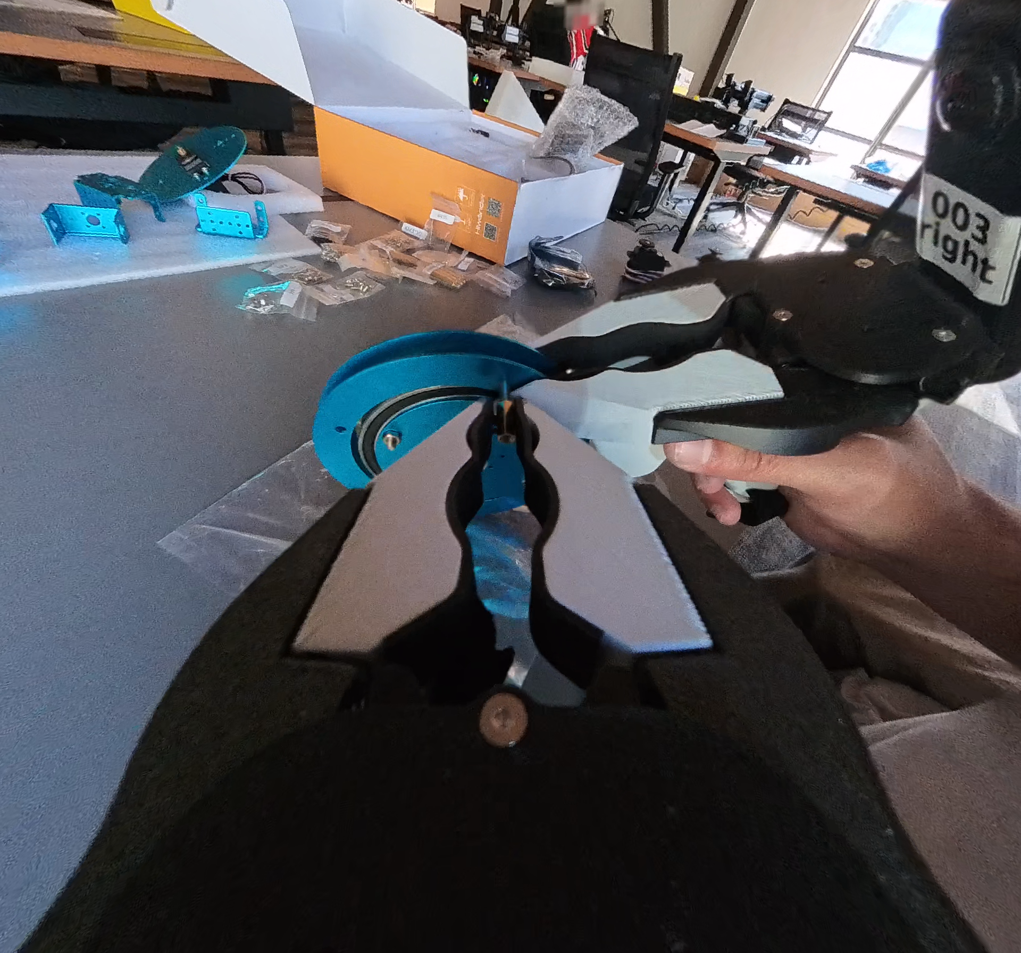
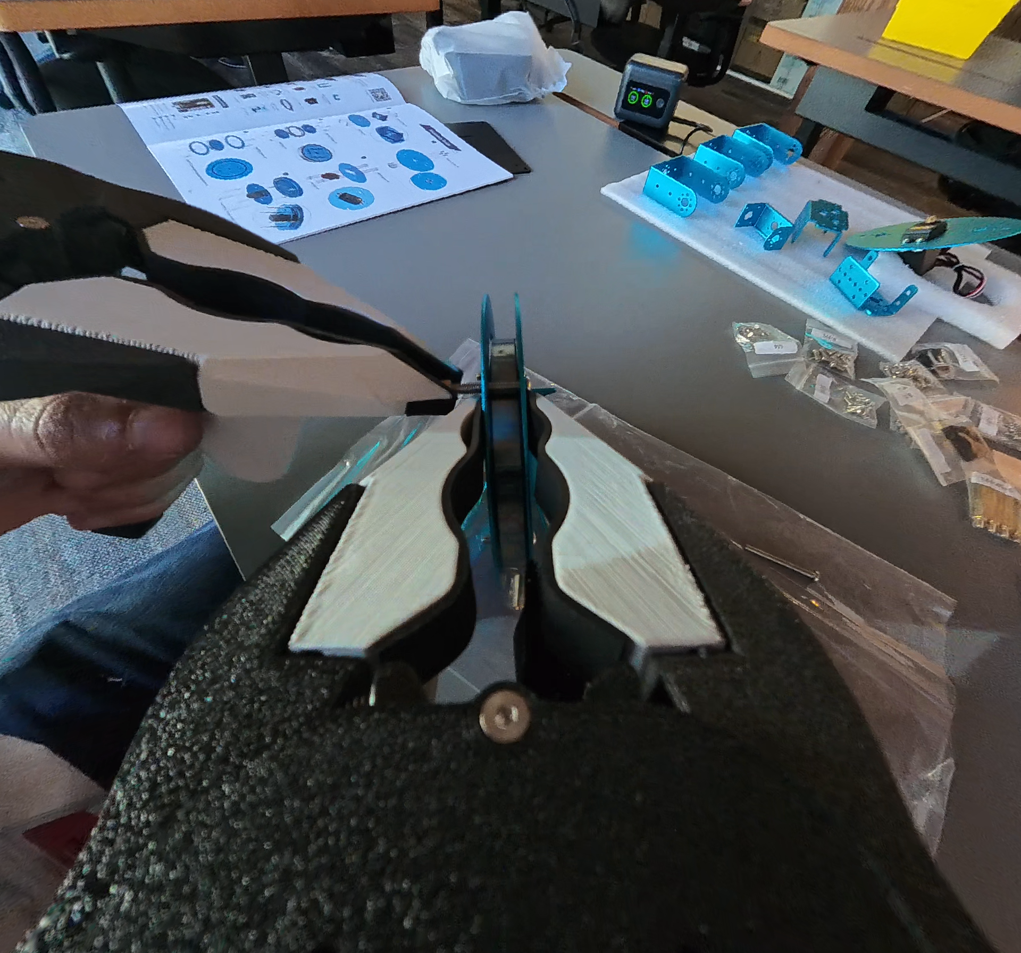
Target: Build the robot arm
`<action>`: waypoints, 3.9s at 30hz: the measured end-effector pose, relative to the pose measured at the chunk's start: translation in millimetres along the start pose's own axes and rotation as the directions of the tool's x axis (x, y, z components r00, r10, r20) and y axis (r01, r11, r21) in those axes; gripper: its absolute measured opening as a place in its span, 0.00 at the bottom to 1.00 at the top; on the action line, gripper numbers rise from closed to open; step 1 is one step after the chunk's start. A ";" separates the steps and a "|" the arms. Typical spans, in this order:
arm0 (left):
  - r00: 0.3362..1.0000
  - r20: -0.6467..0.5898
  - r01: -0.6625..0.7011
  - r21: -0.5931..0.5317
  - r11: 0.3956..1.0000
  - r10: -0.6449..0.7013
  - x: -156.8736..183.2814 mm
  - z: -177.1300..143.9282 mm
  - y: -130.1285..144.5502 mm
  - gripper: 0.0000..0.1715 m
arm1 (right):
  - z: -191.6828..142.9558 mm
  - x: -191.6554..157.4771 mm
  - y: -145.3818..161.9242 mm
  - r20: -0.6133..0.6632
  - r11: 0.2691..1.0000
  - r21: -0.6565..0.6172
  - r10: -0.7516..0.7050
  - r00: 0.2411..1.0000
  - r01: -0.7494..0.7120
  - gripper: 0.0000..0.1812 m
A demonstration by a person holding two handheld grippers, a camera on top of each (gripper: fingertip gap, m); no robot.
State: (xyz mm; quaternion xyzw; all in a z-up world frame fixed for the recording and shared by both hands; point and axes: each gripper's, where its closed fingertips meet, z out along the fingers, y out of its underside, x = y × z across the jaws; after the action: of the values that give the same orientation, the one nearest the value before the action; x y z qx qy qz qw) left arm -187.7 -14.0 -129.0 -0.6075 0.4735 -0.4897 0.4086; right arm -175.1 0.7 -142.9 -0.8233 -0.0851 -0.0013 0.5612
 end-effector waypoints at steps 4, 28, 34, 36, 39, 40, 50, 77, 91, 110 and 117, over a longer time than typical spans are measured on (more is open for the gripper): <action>1.000 -0.021 -0.024 -0.044 0.999 0.023 0.4 1.9 -0.1 0.03 | 0.3 1.8 -0.5 -0.007 0.999 0.026 0.018 1.000 -0.018 0.07; 0.962 -0.127 0.229 -0.112 0.967 -0.242 0.3 17.7 -1.6 0.02 | 4.5 18.5 -3.1 0.032 0.987 0.152 0.038 0.999 -0.043 0.08; 0.502 0.147 -0.790 -0.323 0.521 0.852 -6.6 21.9 -2.2 0.02 | 4.4 22.2 -2.2 0.058 0.985 0.143 0.084 0.995 -0.092 0.07; 0.000 0.133 -0.907 -0.417 0.056 0.991 -6.8 23.4 -5.3 0.02 | 3.5 23.8 -1.5 0.068 0.983 0.143 0.102 0.992 -0.111 0.07; 0.187 0.178 -0.904 -0.353 0.240 0.966 -6.3 26.1 -5.3 0.03 | 2.7 26.6 -0.8 0.072 0.982 0.145 0.115 0.991 -0.124 0.07; 0.389 0.190 -0.849 -0.306 0.430 0.902 -5.0 25.7 -4.8 0.03 | 2.8 26.2 -1.0 0.075 0.982 0.145 0.114 0.991 -0.124 0.07; 0.938 -0.168 0.297 -0.054 0.953 -0.302 6.2 26.4 -4.4 0.03 | 0.9 26.0 0.0 0.066 0.983 0.143 0.107 0.992 -0.116 0.07; 0.646 0.161 -0.723 -0.183 0.666 0.746 3.0 30.2 -3.7 0.02 | -1.1 31.1 2.7 0.075 0.980 0.136 0.134 0.988 -0.143 0.07; 0.986 -0.065 -0.155 -0.062 0.986 0.151 8.2 27.2 -4.9 0.04 | -1.4 29.9 2.9 0.073 0.982 0.135 0.124 0.990 -0.133 0.07; 0.900 0.104 -0.420 -0.057 0.906 0.424 7.6 20.0 -5.3 0.13 | -1.8 31.0 3.5 0.076 0.981 0.134 0.130 0.989 -0.139 0.08; 0.973 -0.124 0.200 0.026 0.980 -0.195 8.9 21.9 -6.0 0.03 | -1.9 29.1 3.3 0.074 0.982 0.133 0.124 0.989 -0.133 0.07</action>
State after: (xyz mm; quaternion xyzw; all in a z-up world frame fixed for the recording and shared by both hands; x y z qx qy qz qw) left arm -164.5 -20.7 -125.5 -0.6127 0.4252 -0.5728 0.3401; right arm -145.8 1.8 -142.4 -0.7860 -0.0498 0.0678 0.6125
